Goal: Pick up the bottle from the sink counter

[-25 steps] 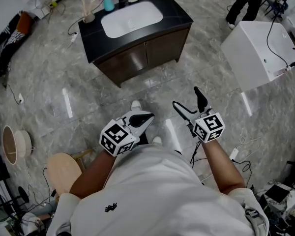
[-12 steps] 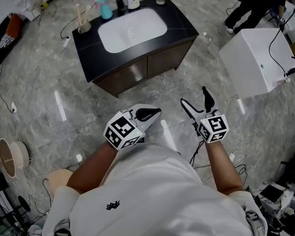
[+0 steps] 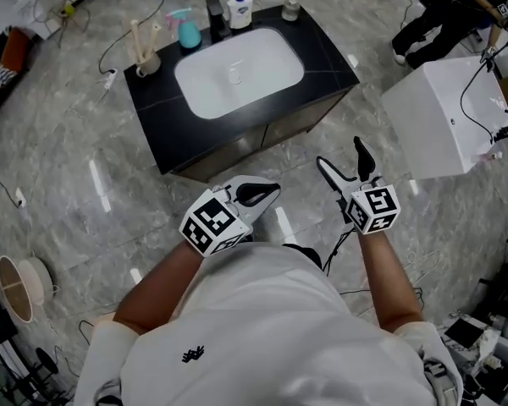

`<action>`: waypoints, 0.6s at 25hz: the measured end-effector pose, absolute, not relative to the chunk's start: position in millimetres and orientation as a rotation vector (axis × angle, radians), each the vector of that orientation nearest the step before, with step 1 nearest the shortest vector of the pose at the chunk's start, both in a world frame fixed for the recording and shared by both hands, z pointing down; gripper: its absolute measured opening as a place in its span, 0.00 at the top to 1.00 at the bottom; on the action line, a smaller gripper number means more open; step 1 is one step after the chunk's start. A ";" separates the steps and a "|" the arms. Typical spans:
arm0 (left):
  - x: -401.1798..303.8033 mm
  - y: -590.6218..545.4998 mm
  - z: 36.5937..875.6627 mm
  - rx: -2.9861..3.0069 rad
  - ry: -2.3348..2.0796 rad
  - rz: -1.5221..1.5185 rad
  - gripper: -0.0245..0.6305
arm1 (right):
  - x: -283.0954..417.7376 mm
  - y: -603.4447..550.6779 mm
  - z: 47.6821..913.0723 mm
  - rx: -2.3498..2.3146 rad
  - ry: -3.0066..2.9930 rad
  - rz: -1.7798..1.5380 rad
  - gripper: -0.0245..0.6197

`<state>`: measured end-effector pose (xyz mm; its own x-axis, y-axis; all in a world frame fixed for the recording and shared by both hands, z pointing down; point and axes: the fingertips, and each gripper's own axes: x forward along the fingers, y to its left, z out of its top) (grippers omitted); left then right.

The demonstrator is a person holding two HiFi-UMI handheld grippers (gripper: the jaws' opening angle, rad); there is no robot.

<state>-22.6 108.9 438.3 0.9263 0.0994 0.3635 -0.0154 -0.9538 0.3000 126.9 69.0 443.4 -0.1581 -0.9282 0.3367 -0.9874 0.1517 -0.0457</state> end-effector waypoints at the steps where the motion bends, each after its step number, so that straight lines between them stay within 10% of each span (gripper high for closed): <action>1: -23.1 99.9 438.3 2.788 0.067 0.546 0.96 | 128.5 59.7 442.9 1.878 -2.192 0.374 0.25; 15: -2.9 -6.4 441.9 2.760 -0.047 0.497 0.96 | 179.6 -66.7 460.2 1.837 -2.193 0.394 0.26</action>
